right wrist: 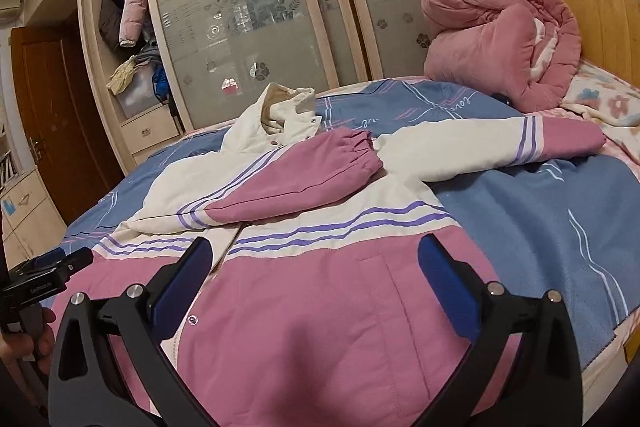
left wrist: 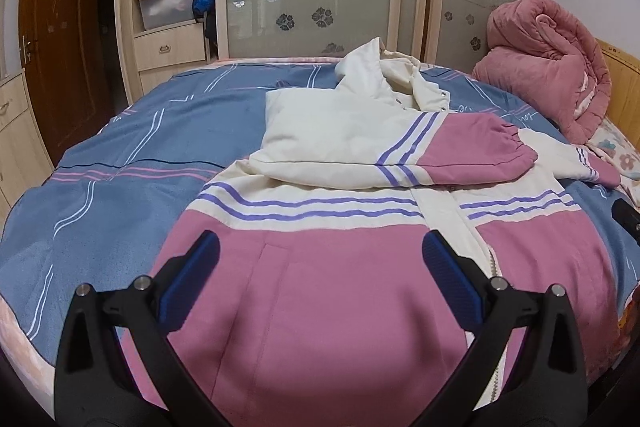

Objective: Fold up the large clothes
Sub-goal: 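Move the right tool to the other pink cuff and grasp it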

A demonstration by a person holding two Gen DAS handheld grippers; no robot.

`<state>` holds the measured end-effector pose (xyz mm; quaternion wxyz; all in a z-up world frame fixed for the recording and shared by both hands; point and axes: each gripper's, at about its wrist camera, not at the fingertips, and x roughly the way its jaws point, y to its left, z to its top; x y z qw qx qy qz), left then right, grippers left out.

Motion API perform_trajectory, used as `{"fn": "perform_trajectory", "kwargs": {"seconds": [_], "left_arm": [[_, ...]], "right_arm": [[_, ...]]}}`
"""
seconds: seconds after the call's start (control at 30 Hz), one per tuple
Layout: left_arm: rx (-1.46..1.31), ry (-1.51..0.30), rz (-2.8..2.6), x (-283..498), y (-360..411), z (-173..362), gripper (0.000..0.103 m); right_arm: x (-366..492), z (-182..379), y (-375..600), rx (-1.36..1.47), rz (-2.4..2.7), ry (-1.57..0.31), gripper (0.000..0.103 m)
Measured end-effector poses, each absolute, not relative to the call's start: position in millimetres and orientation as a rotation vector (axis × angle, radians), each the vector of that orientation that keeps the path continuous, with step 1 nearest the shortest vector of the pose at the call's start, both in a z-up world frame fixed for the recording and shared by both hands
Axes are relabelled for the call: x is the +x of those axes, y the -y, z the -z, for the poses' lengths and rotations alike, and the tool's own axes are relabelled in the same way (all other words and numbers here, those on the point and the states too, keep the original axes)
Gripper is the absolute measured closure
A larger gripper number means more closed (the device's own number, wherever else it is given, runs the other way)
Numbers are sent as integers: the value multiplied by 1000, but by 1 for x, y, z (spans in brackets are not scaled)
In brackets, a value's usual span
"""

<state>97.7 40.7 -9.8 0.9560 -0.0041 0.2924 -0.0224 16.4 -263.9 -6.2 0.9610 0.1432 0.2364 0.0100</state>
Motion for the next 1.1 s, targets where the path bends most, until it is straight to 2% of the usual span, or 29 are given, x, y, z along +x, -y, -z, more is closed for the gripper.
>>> {"fn": "perform_trajectory", "kwargs": {"seconds": [0.6,0.87,1.1], "left_arm": [[2,-586,75,107,-29,4,2],[-23,-601,110,112,-29,2,2],[-31,-599,100,112,-34,2,2]], "right_arm": [[17,-3,290,295,41,-470,1],[32,-1,430,678,95,-538,1],[45,36,559,812,285,-584,1]]}}
